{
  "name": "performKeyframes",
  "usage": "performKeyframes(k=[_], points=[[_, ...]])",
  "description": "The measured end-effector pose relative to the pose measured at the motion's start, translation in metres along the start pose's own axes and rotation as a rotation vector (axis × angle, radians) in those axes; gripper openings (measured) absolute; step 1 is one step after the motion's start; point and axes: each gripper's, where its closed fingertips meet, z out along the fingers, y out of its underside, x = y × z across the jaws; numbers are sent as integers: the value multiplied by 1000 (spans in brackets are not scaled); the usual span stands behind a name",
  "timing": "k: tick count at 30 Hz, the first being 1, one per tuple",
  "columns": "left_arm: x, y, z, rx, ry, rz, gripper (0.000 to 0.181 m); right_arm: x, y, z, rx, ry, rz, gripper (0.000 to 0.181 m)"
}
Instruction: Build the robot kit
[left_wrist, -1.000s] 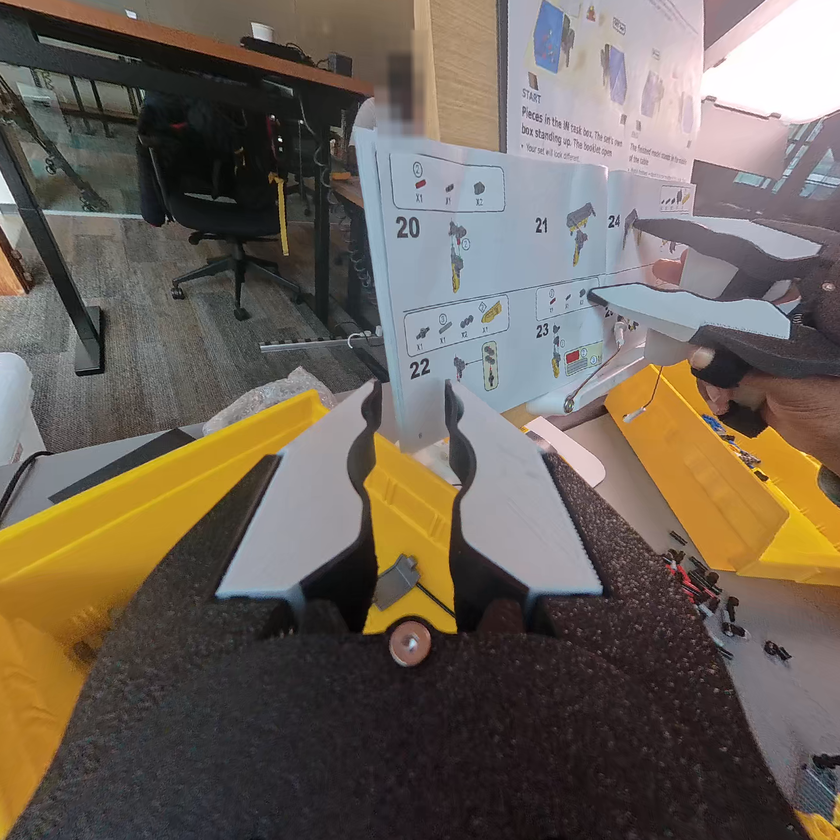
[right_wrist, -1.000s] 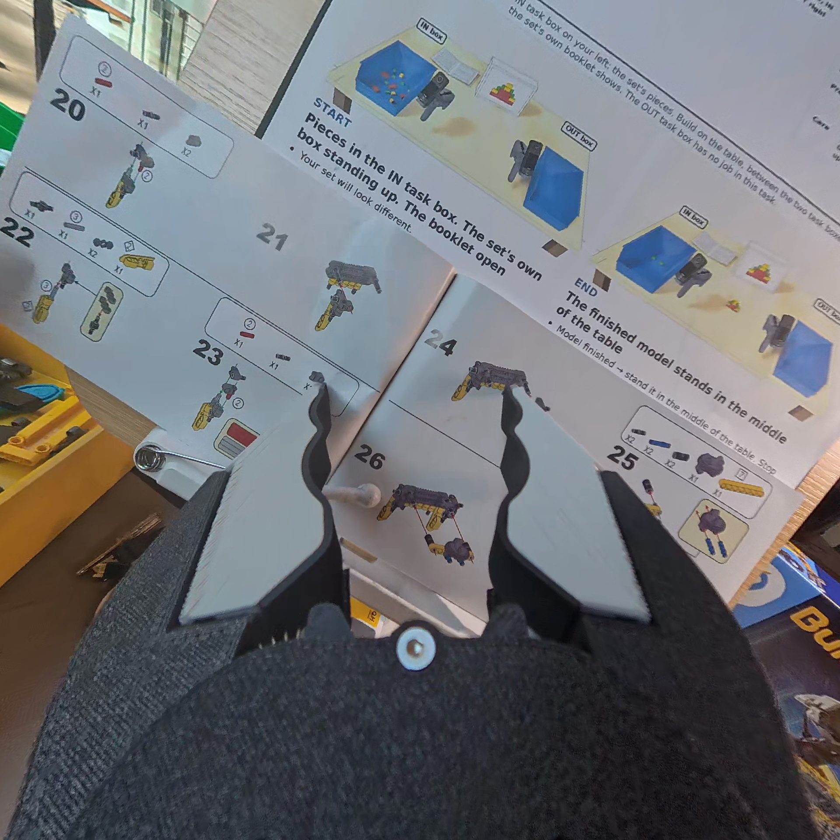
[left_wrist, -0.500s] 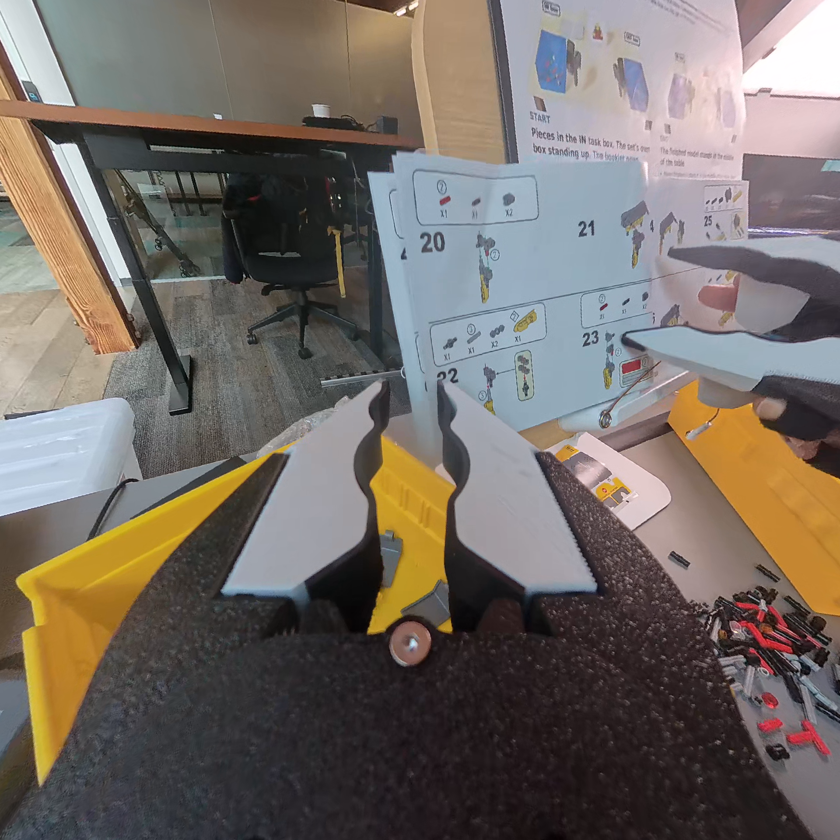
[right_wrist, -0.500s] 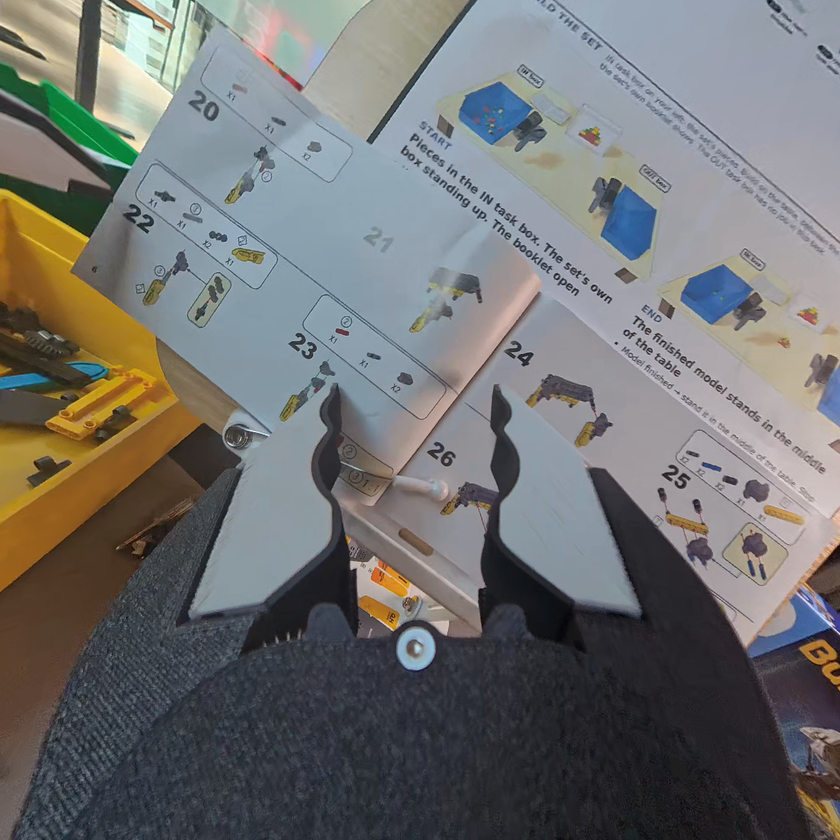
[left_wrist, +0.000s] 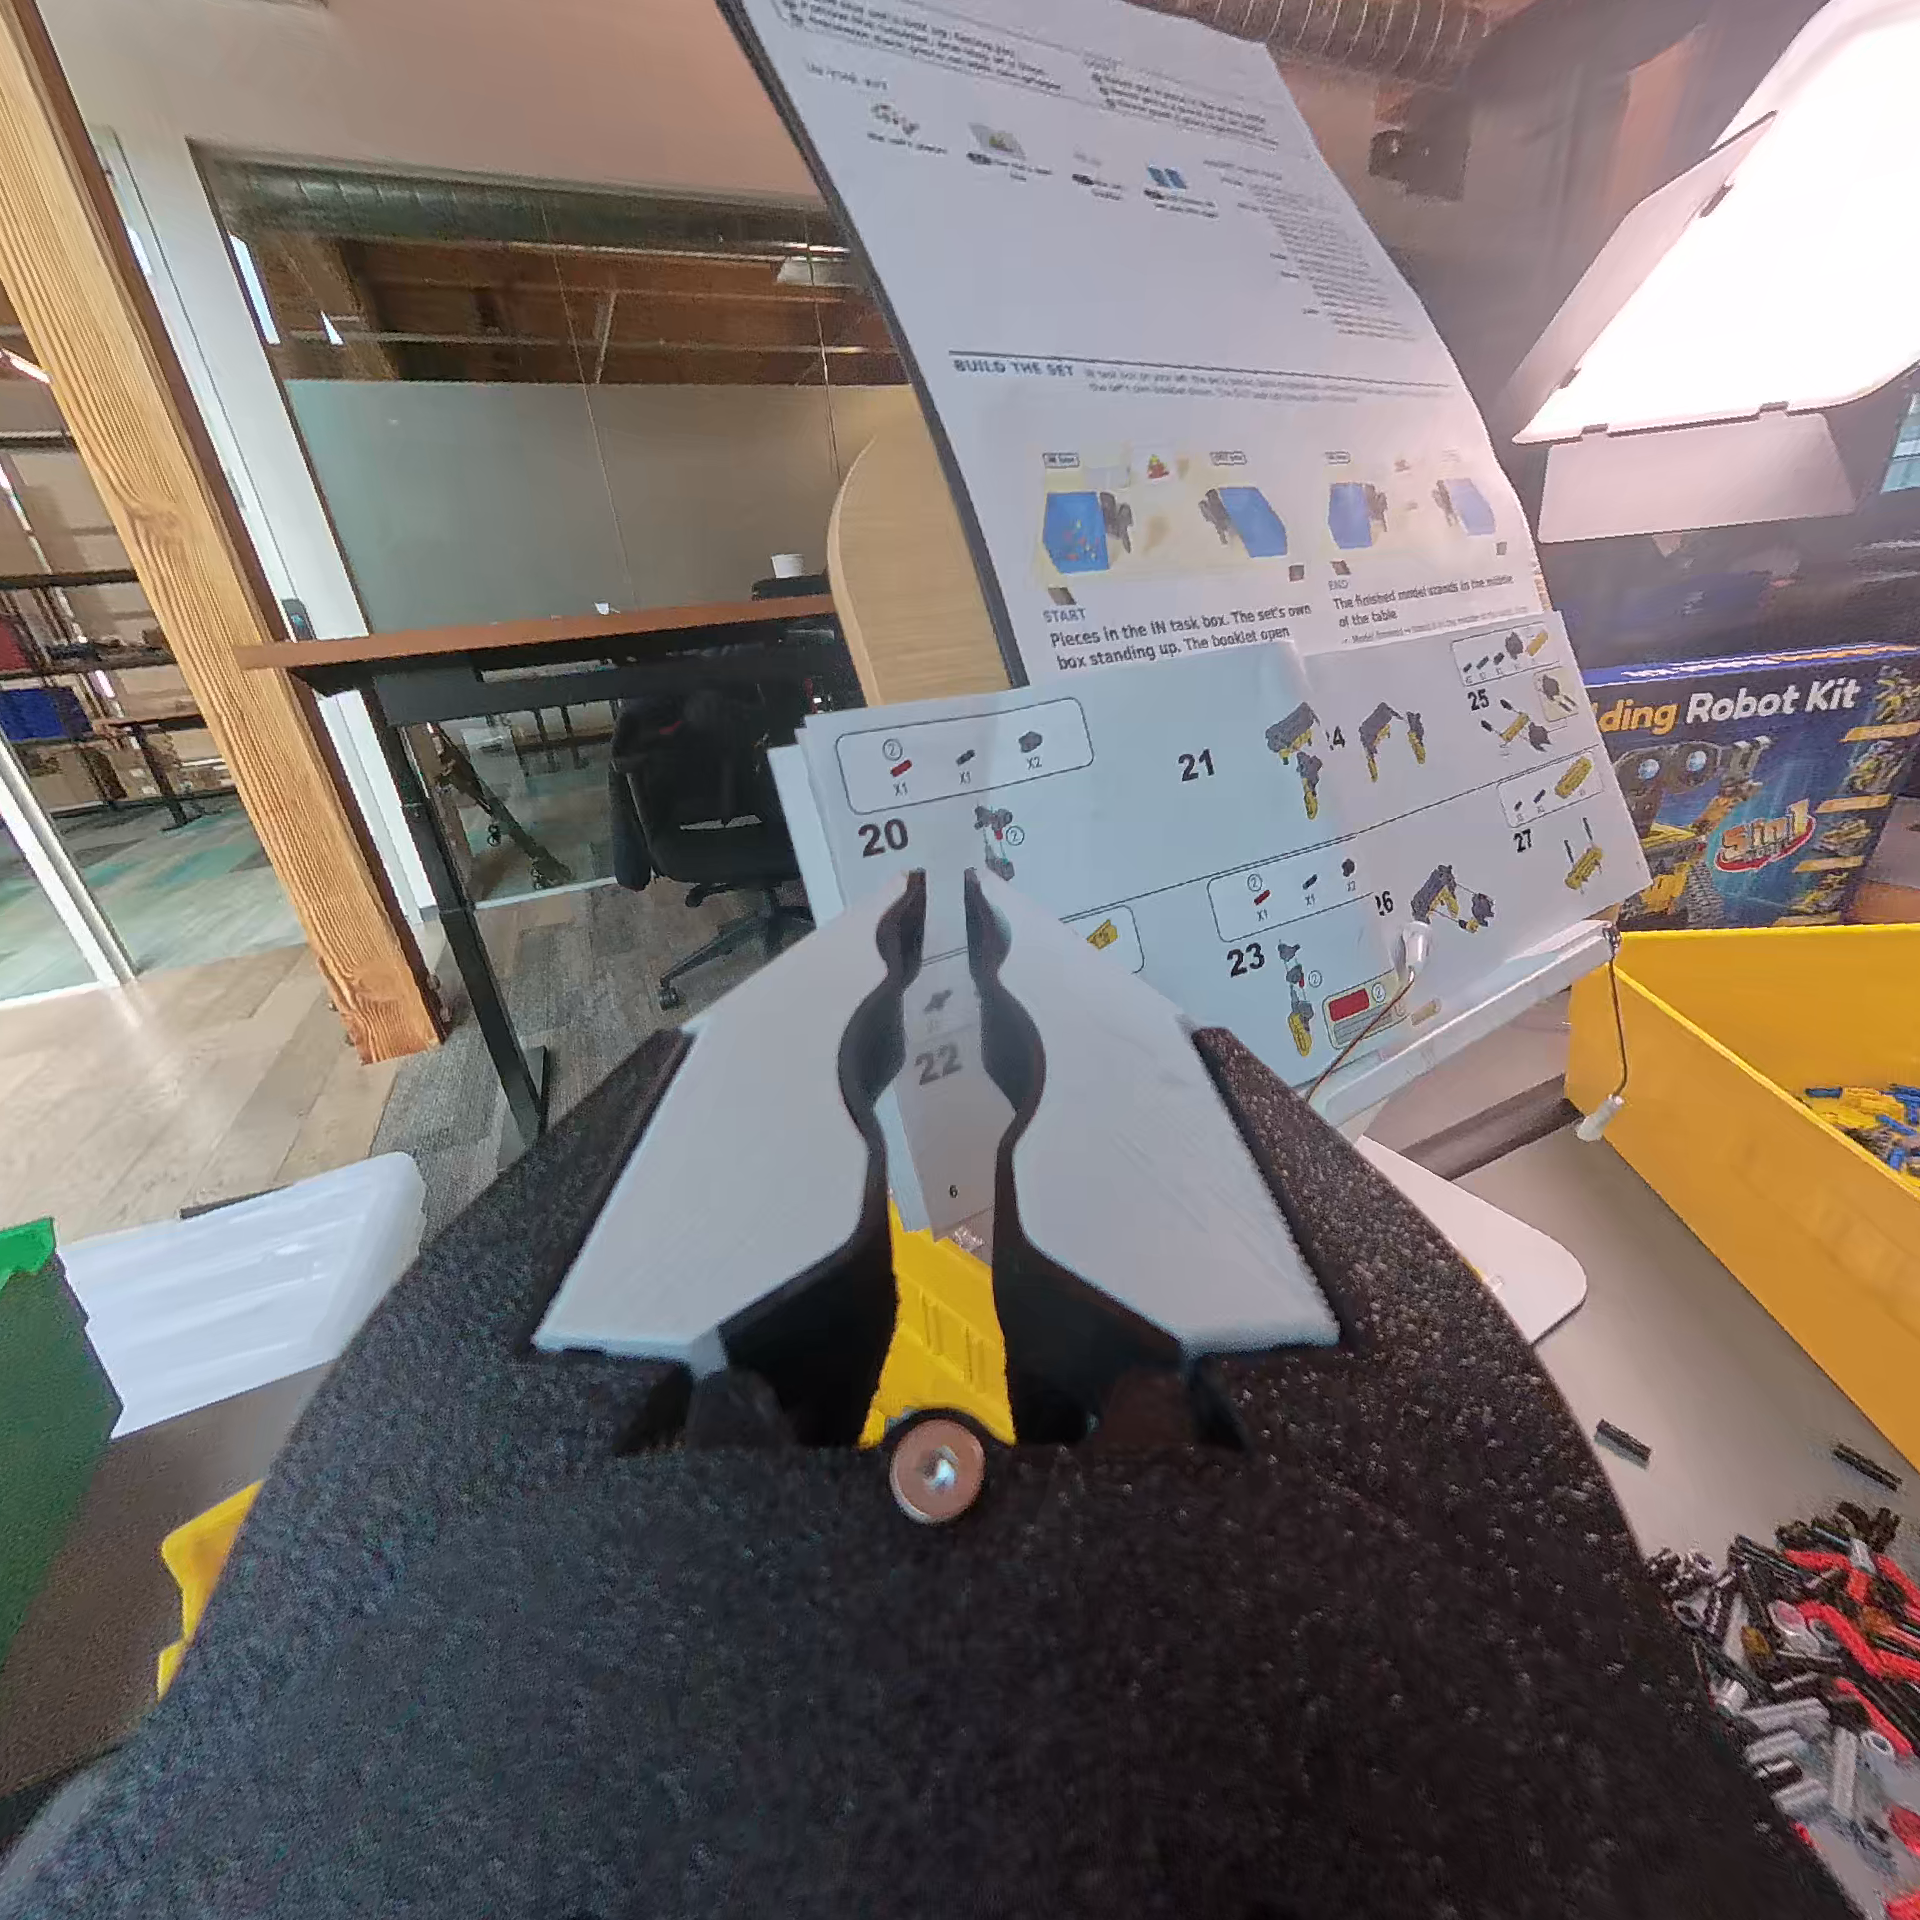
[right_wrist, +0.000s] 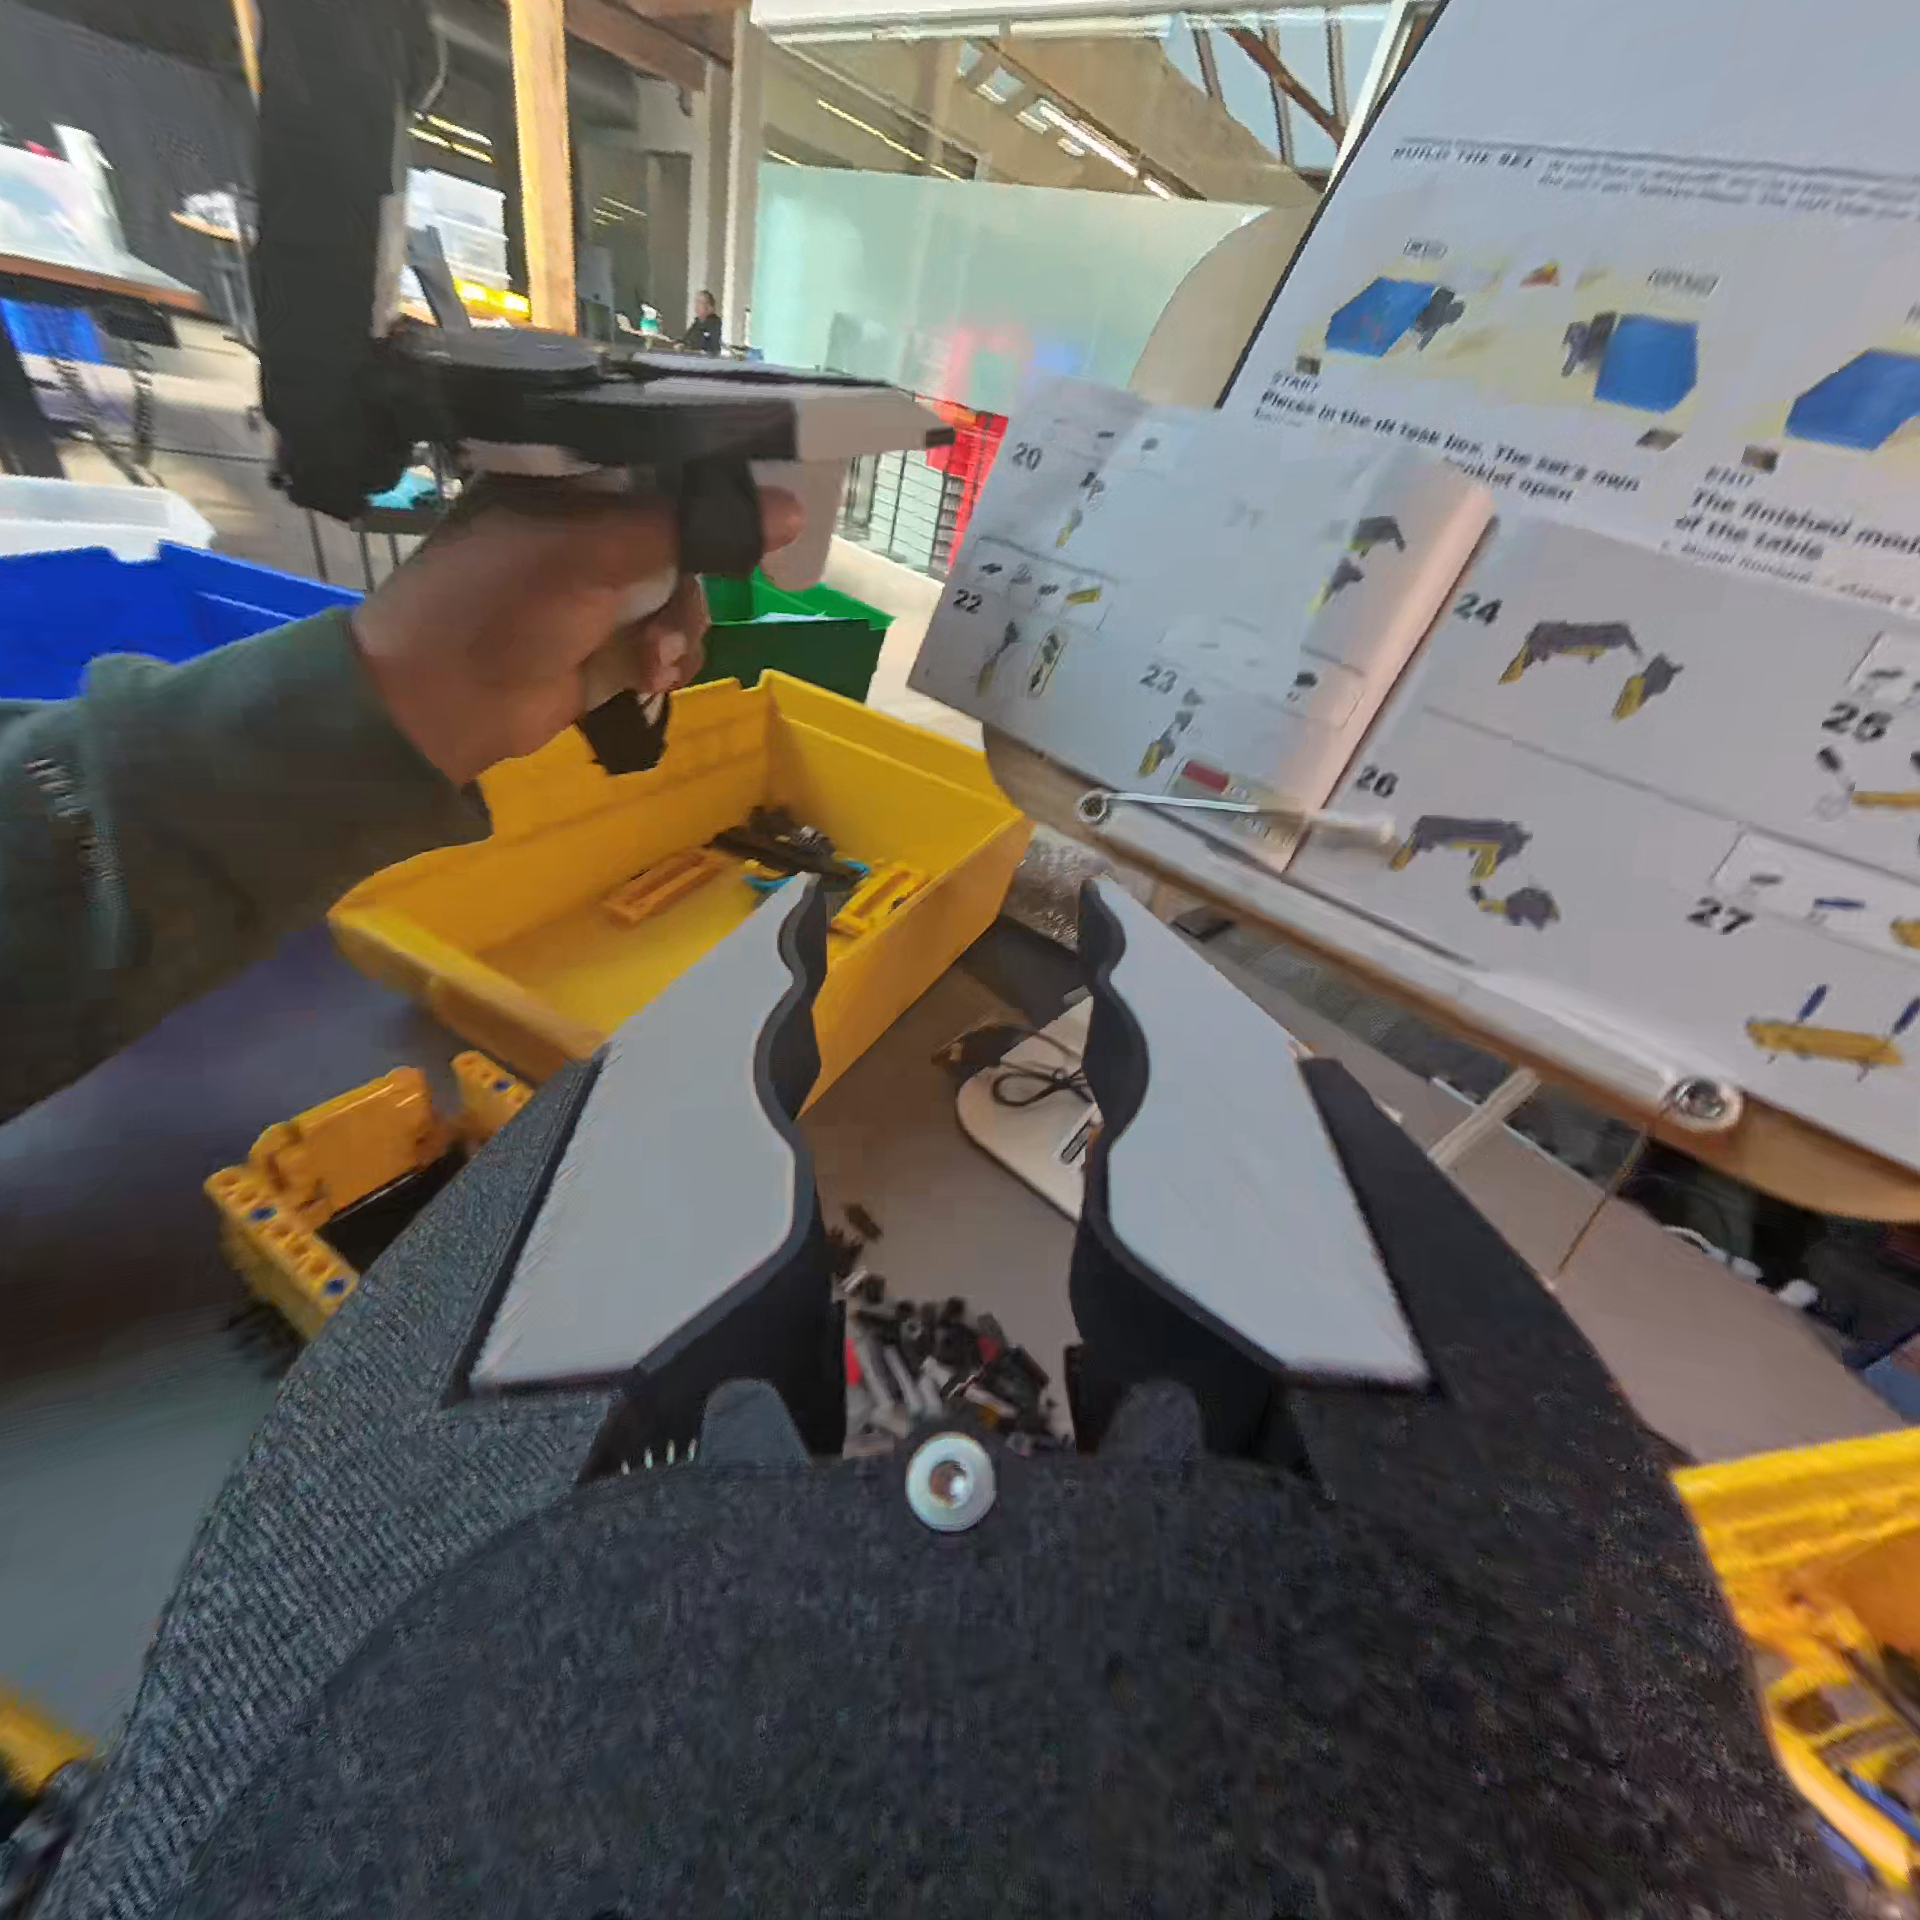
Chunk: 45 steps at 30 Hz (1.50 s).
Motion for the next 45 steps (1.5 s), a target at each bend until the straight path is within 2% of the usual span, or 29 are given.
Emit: performKeyframes(k=[4,8,12,20,31,45], points=[[9,-4,14,8,-5,18,5,-29,46,-50,-36,-26,106,44],[0,-7,27,35,-60,13,4,-23,74,-65,-34,13,120,38],[-9,-3,29,61,-89,-50,2,-8,76,-63,-5,36,117,37],[-14,7,34,39,-122,15,0,-8,83,-64,-4,41,127,34],[14,2,48,35,-67,48,0,-5,91,-63,-29,54,138,33],[25,2,61,5,-37,91,0,-5,91,-64,-33,49,143,32]])
